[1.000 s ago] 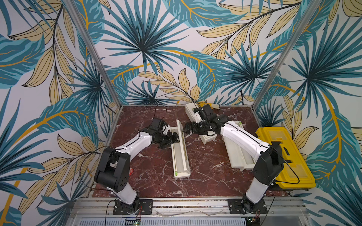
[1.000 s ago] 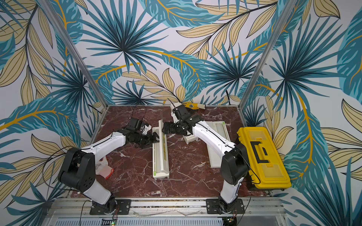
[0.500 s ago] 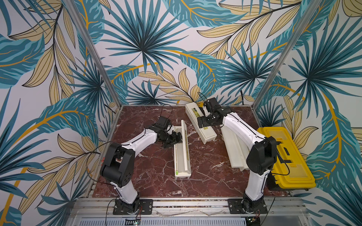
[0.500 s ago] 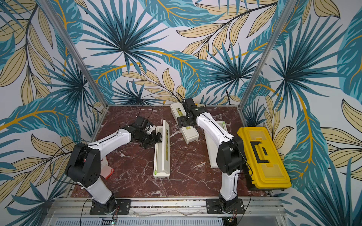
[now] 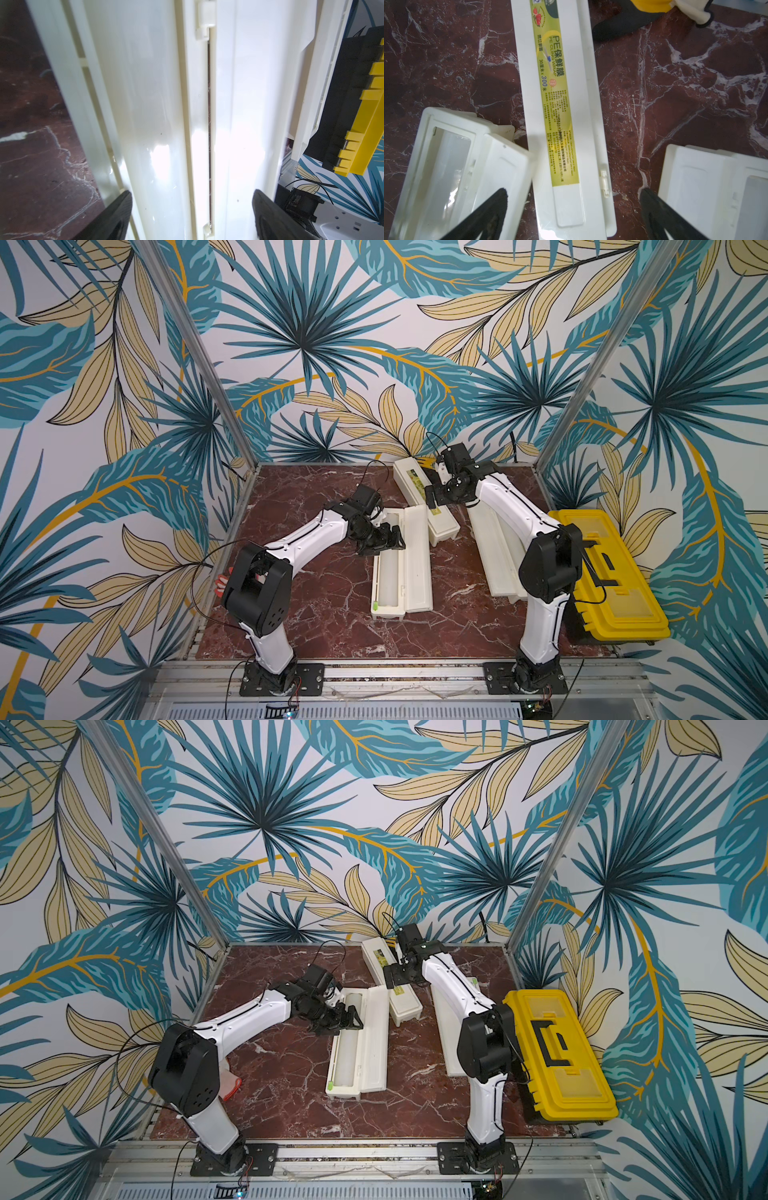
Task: Put plastic wrap rolls into dispensers
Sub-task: Open the lid of the plastic wrap cutting box, then adjust the plastic wrap cutting box at the center of the board.
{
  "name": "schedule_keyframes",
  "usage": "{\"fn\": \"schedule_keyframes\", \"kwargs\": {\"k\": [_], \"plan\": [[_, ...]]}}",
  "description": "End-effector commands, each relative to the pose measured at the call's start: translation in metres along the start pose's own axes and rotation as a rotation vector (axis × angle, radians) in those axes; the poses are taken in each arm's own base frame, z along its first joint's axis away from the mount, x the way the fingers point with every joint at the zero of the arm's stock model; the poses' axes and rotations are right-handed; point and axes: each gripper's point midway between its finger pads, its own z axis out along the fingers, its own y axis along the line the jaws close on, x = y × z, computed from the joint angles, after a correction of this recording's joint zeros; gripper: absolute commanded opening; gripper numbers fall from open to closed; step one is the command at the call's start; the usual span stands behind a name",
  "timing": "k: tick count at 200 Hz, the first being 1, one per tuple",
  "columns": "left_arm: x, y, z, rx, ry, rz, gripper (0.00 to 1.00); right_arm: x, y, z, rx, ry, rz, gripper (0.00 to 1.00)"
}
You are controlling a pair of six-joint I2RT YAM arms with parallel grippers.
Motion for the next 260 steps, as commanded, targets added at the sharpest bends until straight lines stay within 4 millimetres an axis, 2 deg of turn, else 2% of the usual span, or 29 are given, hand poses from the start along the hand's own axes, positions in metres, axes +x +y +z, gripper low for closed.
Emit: {"fn": "schedule_keyframes", "kwargs": {"k": [1,28,65,80,124,162,182,211,233,260], "plan": [[-0.002,-0.01,-0.001,-0.011,0.002,0.031,0.91,0.001,0.005,0.011,-0.022,0.024,-0.04,0.99],[-0.009,0.005,-0.011,-0.061,-0.046,0.032,0.93,-0.003,0.004,0.027,-0.018,0.039,-0.056,0.99],[-0.013,0.049,-0.012,-0.16,-0.053,-0.019,0.94,-0.005,-0.011,0.043,0.062,0.069,-0.08,0.99],[-0.013,0.066,-0.01,-0.211,-0.054,-0.025,0.94,-0.012,-0.006,0.044,0.027,0.041,-0.075,0.99],[0.001,0.1,0.008,-0.287,0.005,-0.069,0.94,-0.035,0.008,0.061,-0.042,-0.003,-0.087,0.99],[0.015,0.125,0.014,-0.326,0.046,-0.124,0.9,-0.038,0.013,0.084,-0.069,0.025,-0.082,0.99],[0.022,0.136,0.01,-0.341,0.045,-0.156,0.87,-0.035,0.011,0.091,-0.057,0.045,-0.075,0.98],[0.03,0.147,0.004,-0.351,0.041,-0.195,0.79,-0.032,0.01,0.095,-0.046,0.06,-0.068,0.91],[0.037,0.154,0.0,-0.363,0.04,-0.22,0.73,-0.031,0.01,0.096,-0.05,0.067,-0.055,0.81],[0.043,0.162,-0.011,-0.373,0.014,-0.25,0.69,-0.035,0.016,0.085,-0.12,0.054,-0.005,0.68]]}}
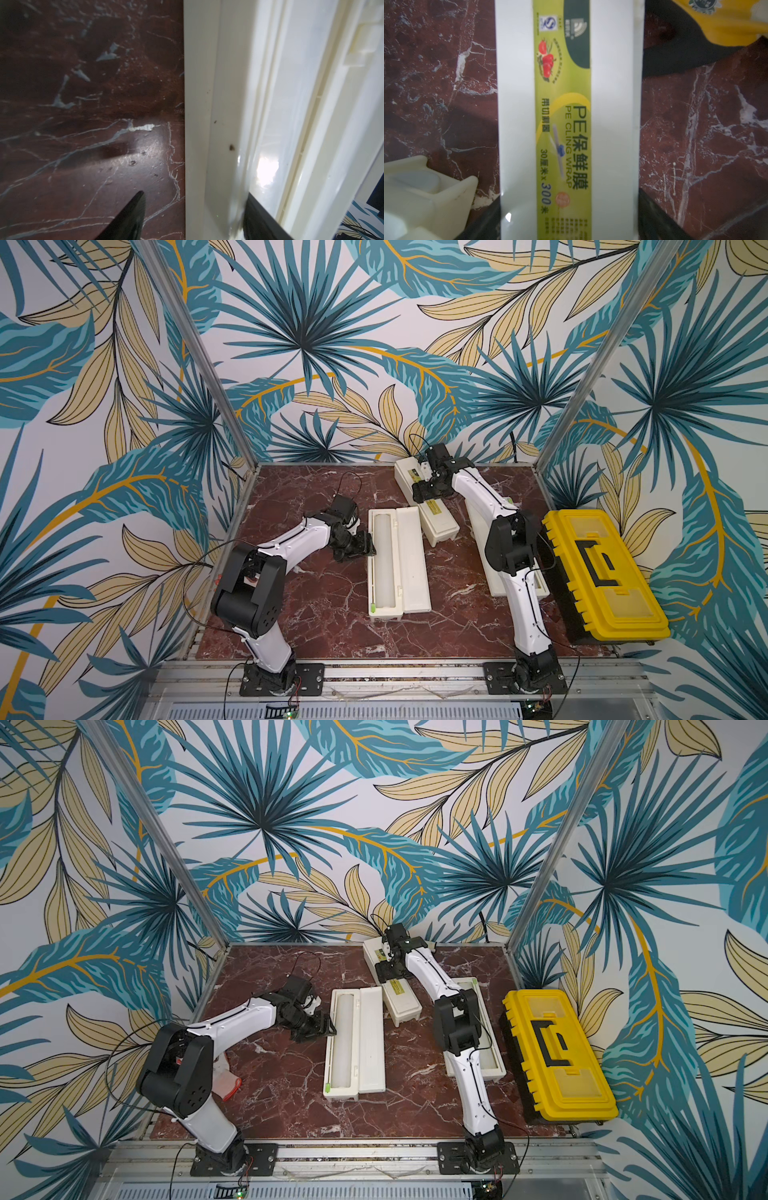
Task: Put plastic wrap rolls into dispensers
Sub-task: Adjust the plastic wrap cutting box at the center of the board.
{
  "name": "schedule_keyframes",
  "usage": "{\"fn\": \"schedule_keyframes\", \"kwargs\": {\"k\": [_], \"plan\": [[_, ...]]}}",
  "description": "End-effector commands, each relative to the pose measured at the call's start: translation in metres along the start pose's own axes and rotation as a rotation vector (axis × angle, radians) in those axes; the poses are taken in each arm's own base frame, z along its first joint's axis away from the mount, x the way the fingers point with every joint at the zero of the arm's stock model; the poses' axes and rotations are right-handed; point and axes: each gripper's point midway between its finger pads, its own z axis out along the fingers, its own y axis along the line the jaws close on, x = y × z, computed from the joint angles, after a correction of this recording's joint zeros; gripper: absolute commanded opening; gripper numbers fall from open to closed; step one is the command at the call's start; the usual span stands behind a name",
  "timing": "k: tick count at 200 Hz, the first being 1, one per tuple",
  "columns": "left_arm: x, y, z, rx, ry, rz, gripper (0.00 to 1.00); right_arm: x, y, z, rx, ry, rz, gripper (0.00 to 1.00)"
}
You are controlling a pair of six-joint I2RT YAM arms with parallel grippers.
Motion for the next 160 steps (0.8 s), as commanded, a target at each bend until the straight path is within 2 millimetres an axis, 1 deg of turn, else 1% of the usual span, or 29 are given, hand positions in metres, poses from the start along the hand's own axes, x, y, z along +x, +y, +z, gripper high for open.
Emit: {"fn": "schedule_keyframes", "kwargs": {"k": [1,11,26,36,44,63,70,73,75,86,91,93,115,125,142,160], "plan": [[0.034,0.062,0.003,-0.208,0.082,-0.094,0.69,0.003,0.005,-0.008,-0.064,0.023,0.062,0.68],[0.031,0.059,-0.003,-0.199,0.059,-0.092,0.7,0.001,0.008,-0.014,-0.097,0.017,0.081,0.67],[0.019,0.046,-0.017,-0.165,0.006,-0.076,0.81,-0.001,0.014,-0.024,-0.16,0.011,0.111,0.67],[0.006,0.032,-0.028,-0.13,-0.034,-0.058,0.87,-0.003,0.019,-0.031,-0.206,0.008,0.137,0.67],[-0.006,0.02,-0.038,-0.101,-0.07,-0.04,0.89,-0.004,0.022,-0.036,-0.241,0.009,0.16,0.67],[-0.033,-0.009,-0.057,-0.036,-0.131,0.009,0.93,-0.005,0.03,-0.043,-0.304,0.012,0.209,0.68],[-0.043,-0.019,-0.063,-0.014,-0.145,0.027,0.94,-0.004,0.031,-0.044,-0.31,0.019,0.223,0.69],[-0.044,-0.021,-0.062,-0.012,-0.142,0.031,0.94,-0.004,0.031,-0.043,-0.311,0.021,0.227,0.71],[-0.049,-0.025,-0.065,-0.003,-0.152,0.038,0.94,-0.003,0.031,-0.043,-0.312,0.022,0.23,0.72],[-0.061,-0.035,-0.066,0.018,-0.157,0.057,0.94,-0.001,0.03,-0.04,-0.308,0.03,0.237,0.75],[-0.068,-0.041,-0.067,0.03,-0.166,0.066,0.94,0.001,0.029,-0.037,-0.3,0.038,0.241,0.75],[-0.069,-0.041,-0.065,0.03,-0.16,0.067,0.94,0.001,0.029,-0.036,-0.298,0.039,0.242,0.75],[-0.093,-0.057,-0.062,0.061,-0.171,0.09,0.94,0.009,0.028,-0.027,-0.29,0.067,0.256,0.76],[-0.104,-0.065,-0.06,0.078,-0.177,0.099,0.94,0.01,0.028,-0.026,-0.291,0.071,0.264,0.76],[-0.125,-0.079,-0.057,0.11,-0.19,0.112,0.94,0.006,0.031,-0.03,-0.31,0.056,0.27,0.77],[-0.144,-0.09,-0.049,0.134,-0.194,0.111,0.94,0.003,0.031,-0.033,-0.315,0.035,0.275,0.83]]}}
